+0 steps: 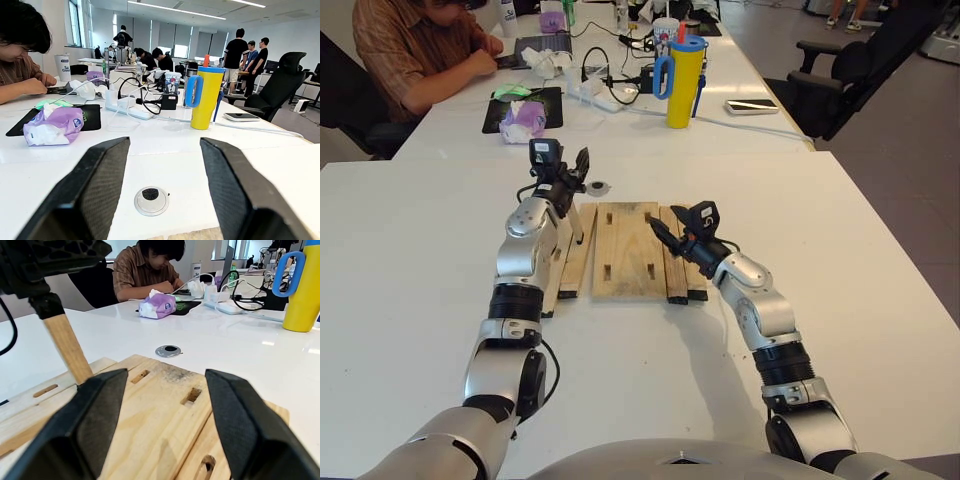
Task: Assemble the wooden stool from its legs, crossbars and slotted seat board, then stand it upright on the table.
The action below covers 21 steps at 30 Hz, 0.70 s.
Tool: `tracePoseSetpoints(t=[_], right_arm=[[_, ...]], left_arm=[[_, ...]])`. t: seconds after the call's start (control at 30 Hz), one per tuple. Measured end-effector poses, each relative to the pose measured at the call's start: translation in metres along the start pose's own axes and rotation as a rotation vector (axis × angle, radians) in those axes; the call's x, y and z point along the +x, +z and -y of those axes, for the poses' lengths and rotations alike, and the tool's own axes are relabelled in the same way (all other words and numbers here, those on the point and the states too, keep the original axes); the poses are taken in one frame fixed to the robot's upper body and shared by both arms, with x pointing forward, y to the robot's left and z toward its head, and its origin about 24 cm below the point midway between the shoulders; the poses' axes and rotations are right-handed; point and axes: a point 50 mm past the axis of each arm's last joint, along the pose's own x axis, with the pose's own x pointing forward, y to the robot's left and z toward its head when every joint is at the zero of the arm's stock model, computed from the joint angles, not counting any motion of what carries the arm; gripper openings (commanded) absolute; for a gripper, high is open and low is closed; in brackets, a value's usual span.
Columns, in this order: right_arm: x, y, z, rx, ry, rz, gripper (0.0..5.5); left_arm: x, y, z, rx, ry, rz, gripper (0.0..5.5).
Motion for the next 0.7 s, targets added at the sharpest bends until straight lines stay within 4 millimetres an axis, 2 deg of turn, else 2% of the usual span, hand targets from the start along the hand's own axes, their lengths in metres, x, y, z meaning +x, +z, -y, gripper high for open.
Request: tracePoseSetpoints(t=[0.07,0.13,0.23,0.3,0.33,0.37,0.4,0.43,0.5,0.53,0.7], right_arm=[[0.0,0.0,0.0,0.0,0.001,-0.001,2.87],[0.0,0.0,0.0,0.0,0.001,-0.001,2.87],[0.0,0.0,0.0,0.0,0.002,-0.001,2.87],[0.0,0.0,-0.001,0.0,0.002,0.0,2.87],[0.0,0.0,-0.001,0.0,0.002,0.0,2.87],[0.0,0.0,-0.001,0.0,0.002,0.0,2.87],[0.0,0.0,-0.001,0.0,0.002,0.0,2.87],[0.001,0.0,-0.001,0.001,0.002,0.001,2.87],[0.001,0.0,-0.002,0.003,0.005,0.002,2.87],[0.001,-0.001,-0.002,0.005,0.002,0.0,2.87],[0.002,-0.001,-0.004,0.005,0.01,0.003,2.87]], left_arm=[[-0.001,0.004,0.001,-0.005,-0.001,0.032,2.6],[-0.003,0.02,0.004,0.004,-0.01,0.124,2.6],[-0.009,0.078,0.012,0.052,-0.044,0.402,2.6],[-0.017,0.107,0.02,0.069,-0.068,0.558,2.6],[-0.02,0.113,0.022,0.071,-0.072,0.594,2.6],[-0.018,0.11,0.022,0.068,-0.07,0.571,2.6],[-0.013,0.099,0.02,0.059,-0.057,0.491,2.6],[-0.006,0.074,0.016,0.049,-0.03,0.347,2.6],[-0.004,0.009,0.006,0.008,0.02,0.013,2.6],[-0.006,-0.004,0.006,-0.023,0.018,-0.029,2.6],[-0.004,-0.006,0.003,-0.07,0.02,-0.051,2.6]])
